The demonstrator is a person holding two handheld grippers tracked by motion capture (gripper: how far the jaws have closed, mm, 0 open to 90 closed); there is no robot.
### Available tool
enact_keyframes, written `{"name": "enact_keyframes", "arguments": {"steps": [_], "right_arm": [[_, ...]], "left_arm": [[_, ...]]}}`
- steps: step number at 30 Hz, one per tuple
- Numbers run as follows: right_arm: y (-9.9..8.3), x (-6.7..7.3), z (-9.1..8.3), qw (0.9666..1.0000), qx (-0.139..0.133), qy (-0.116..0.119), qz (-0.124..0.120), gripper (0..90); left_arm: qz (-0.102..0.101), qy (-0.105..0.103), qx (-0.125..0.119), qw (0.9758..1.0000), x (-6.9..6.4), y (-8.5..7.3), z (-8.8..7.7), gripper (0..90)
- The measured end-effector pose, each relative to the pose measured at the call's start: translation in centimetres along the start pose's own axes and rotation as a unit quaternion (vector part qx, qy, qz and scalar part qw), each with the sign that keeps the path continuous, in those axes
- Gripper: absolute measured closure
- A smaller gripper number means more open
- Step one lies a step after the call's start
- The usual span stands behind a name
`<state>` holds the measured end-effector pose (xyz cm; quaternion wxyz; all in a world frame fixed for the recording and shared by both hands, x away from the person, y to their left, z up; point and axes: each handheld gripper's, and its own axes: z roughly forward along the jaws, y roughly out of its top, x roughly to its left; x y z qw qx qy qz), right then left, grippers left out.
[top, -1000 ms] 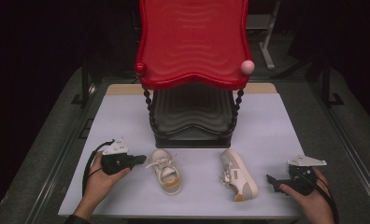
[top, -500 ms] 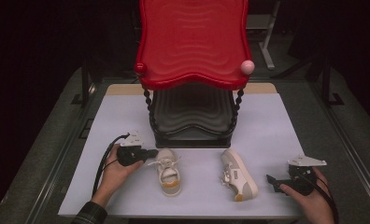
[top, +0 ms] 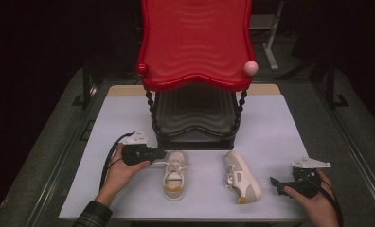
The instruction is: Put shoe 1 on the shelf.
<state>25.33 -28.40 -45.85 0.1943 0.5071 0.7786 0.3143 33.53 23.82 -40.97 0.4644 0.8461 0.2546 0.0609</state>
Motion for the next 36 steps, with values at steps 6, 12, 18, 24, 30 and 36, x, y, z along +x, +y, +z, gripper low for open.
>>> {"name": "enact_keyframes", "arguments": {"steps": [6, 12, 18, 24, 30, 36], "right_arm": [[0.0, 0.0, 0.0, 1.0, 0.0, 0.0, 0.0, 1.4], [0.0, 0.0, 0.0, 1.0, 0.0, 0.0, 0.0, 1.4], [0.0, 0.0, 0.0, 1.0, 0.0, 0.0, 0.0, 1.4], [0.0, 0.0, 0.0, 1.0, 0.0, 0.0, 0.0, 1.4], [0.0, 0.0, 0.0, 1.0, -0.001, 0.0, 0.0, 1.4], [0.0, 0.0, 0.0, 1.0, -0.001, 0.0, 0.0, 1.4]], "left_arm": [[0.007, -0.059, -0.024, 0.998, -1.8, 0.1, -3.3, 66.6], [0.037, -0.108, -0.028, 0.9931, -4.8, 0.2, -4.3, 62.6], [0.057, -0.137, -0.012, 0.9889, -7.0, 0.2, -2.6, 59.9], [0.073, -0.141, 0.021, 0.9871, -7.6, -0.3, -0.4, 58.6], [0.082, -0.143, 0.038, 0.9857, -7.7, -0.7, 0.4, 60.6], [0.092, -0.147, 0.042, 0.9839, -7.8, -0.7, 0.5, 70.1]]}}
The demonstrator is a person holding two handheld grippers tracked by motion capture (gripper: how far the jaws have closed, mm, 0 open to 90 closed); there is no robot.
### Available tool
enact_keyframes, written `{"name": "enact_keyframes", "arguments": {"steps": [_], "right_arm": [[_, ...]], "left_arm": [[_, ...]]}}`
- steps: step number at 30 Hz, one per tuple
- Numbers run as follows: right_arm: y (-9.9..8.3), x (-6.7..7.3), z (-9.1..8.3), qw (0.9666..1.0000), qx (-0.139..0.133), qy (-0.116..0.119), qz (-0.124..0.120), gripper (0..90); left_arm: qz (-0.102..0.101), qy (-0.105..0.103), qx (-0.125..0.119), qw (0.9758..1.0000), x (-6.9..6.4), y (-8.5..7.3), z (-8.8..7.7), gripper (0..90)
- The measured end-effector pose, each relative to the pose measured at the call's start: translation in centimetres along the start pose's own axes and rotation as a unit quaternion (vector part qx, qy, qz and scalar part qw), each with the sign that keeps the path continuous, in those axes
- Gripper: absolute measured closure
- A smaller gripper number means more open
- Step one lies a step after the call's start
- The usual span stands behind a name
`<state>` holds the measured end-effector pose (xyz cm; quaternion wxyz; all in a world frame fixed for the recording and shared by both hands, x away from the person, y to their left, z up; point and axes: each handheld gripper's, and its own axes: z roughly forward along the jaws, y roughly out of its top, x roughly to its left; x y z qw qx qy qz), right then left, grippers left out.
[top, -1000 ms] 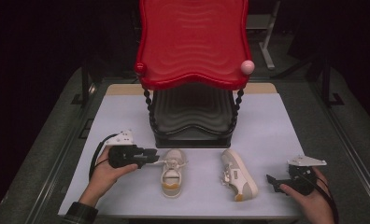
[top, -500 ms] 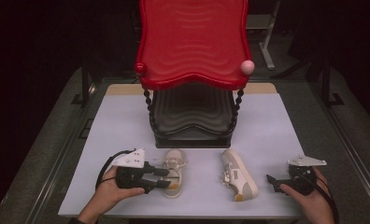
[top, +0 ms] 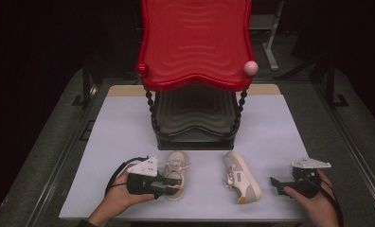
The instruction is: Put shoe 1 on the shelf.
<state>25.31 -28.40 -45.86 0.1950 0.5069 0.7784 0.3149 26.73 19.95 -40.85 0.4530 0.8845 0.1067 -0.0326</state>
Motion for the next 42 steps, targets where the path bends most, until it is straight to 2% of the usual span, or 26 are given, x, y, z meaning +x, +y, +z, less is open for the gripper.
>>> {"name": "enact_keyframes", "arguments": {"steps": [2, 5, 7, 13, 18, 26, 36, 42], "right_arm": [[0.0, 0.0, 0.0, 1.0, 0.0, 0.0, 0.0, 1.4], [0.0, 0.0, 0.0, 1.0, 0.0, 0.0, 0.0, 1.4], [0.0, 0.0, 0.0, 1.0, 0.0, 0.0, 0.0, 1.4], [0.0, 0.0, 0.0, 1.0, 0.0, 0.0, 0.0, 1.4], [0.0, 0.0, 0.0, 1.0, 0.0, 0.0, 0.0, 1.4], [0.0, 0.0, 0.0, 1.0, 0.0, 0.0, 0.0, 1.4], [0.0, 0.0, 0.0, 1.0, 0.0, 0.0, 0.0, 1.4], [0.0, 0.0, 0.0, 1.0, 0.0, 0.0, 0.0, 1.4]], "left_arm": [[-0.001, -0.003, -0.003, 1.0, -0.1, 0.0, 0.1, 72.2], [0.01, -0.009, -0.004, 0.9999, -0.2, 0.1, 0.3, 76.7], [0.015, -0.005, 0.0, 0.9999, -0.5, 0.4, 0.4, 77.4], [0.027, -0.015, 0.006, 0.9995, -0.8, 1.0, 0.2, 77.8], [0.044, -0.029, 0.001, 0.9986, -1.7, 2.4, -0.2, 77.7], [0.069, -0.039, -0.01, 0.9968, -2.7, 4.7, -0.7, 77.9], [0.104, -0.033, -0.007, 0.994, -3.3, 7.7, -2.1, 78.1], [0.122, -0.019, -0.008, 0.9923, -3.3, 9.3, -3.0, 78.4]]}}
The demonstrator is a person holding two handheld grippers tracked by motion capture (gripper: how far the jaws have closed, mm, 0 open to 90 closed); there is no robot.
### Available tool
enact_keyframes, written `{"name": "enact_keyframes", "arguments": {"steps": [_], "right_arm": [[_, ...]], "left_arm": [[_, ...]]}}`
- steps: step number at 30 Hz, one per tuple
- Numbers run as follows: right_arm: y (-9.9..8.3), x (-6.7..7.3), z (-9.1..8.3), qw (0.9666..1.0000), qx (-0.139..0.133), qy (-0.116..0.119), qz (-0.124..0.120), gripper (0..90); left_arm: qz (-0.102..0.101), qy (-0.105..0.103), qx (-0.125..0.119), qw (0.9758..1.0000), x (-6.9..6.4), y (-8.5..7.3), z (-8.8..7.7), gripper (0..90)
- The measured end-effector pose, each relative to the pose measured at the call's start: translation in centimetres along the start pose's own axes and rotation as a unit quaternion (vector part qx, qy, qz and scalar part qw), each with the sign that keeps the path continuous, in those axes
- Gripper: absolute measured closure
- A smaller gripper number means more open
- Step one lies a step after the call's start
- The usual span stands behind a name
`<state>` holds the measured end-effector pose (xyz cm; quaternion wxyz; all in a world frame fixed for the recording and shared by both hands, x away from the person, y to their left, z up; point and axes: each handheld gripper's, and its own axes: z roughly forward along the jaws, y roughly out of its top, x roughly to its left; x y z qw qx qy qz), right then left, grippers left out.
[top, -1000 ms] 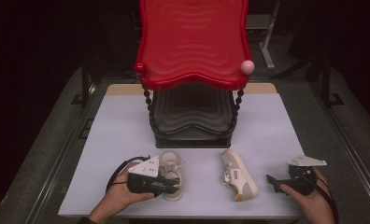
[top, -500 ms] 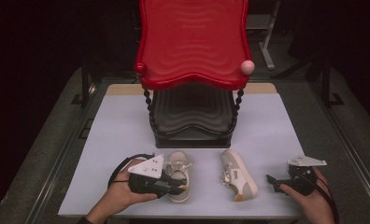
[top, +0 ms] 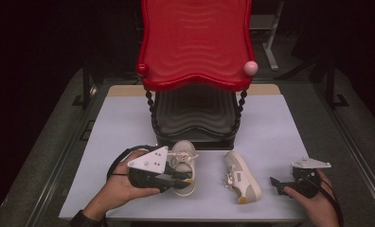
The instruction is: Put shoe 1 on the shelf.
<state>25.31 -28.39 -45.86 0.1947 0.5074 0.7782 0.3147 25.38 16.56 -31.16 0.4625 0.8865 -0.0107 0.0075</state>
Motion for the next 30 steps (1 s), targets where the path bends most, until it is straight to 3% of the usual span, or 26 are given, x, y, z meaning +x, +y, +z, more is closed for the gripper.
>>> {"name": "enact_keyframes", "arguments": {"steps": [11, 17, 22, 26, 30], "right_arm": [[0.0, 0.0, 0.0, 1.0, 0.0, 0.0, 0.0, 1.4], [0.0, 0.0, 0.0, 1.0, 0.0, 0.0, -0.001, 1.4], [0.0, 0.0, 0.0, 1.0, 0.0, 0.001, -0.001, 1.4], [0.0, 0.0, 0.0, 1.0, -0.001, 0.001, 0.0, 1.4], [0.0, 0.0, 0.0, 1.0, -0.001, 0.001, 0.0, 1.4]], "left_arm": [[0.012, 0.027, 0.002, 0.9996, 2.4, 1.2, -0.9, 78.7], [0.014, 0.049, 0.013, 0.9986, 5.3, 1.3, -1.3, 78.9], [0.019, 0.059, 0.019, 0.9979, 6.7, 1.6, -1.3, 79.0], [0.015, 0.062, 0.021, 0.9977, 7.5, 1.7, -1.1, 79.0], [0.018, 0.06, 0.021, 0.9978, 7.4, 1.8, -1.2, 78.9]]}}
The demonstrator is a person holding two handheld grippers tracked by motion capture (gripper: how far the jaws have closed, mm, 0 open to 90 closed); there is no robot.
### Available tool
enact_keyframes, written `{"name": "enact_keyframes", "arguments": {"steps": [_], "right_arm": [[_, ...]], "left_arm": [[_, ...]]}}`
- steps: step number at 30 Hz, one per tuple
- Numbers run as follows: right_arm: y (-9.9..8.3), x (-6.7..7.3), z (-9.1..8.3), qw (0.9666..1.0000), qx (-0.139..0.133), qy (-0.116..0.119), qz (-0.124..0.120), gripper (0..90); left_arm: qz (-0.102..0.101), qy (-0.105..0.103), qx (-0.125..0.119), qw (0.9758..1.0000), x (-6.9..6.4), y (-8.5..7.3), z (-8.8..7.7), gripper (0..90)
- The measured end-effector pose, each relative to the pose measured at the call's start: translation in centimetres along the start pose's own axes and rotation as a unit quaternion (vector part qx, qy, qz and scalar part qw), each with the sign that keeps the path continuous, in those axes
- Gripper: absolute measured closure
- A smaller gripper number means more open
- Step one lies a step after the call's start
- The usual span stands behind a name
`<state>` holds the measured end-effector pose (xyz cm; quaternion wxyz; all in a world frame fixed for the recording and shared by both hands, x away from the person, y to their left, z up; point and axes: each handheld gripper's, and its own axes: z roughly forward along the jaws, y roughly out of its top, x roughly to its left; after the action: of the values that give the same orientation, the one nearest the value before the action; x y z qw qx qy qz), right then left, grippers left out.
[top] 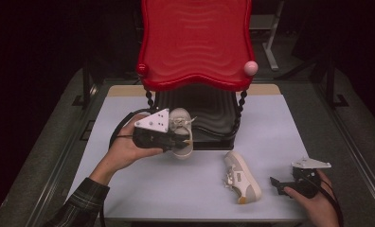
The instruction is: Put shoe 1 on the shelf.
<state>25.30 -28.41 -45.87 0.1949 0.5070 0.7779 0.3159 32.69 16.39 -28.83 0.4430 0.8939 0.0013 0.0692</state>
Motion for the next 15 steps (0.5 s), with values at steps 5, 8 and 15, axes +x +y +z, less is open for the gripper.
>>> {"name": "enact_keyframes", "arguments": {"steps": [5, 8, 15], "right_arm": [[0.0, 0.0, 0.0, 1.0, 0.0, 0.0, 0.0, 1.4], [0.0, 0.0, 0.0, 1.0, 0.0, 0.0, 0.0, 1.4], [0.0, 0.0, 0.0, 1.0, 0.0, 0.0, 0.0, 1.4]], "left_arm": [[0.006, 0.009, 0.003, 0.9999, 0.0, 0.1, -0.1, 78.9], [0.012, 0.018, 0.01, 0.9997, 0.4, 0.1, -0.2, 78.9], [0.02, 0.041, 0.019, 0.9988, 1.9, -0.1, 0.3, 78.8]]}}
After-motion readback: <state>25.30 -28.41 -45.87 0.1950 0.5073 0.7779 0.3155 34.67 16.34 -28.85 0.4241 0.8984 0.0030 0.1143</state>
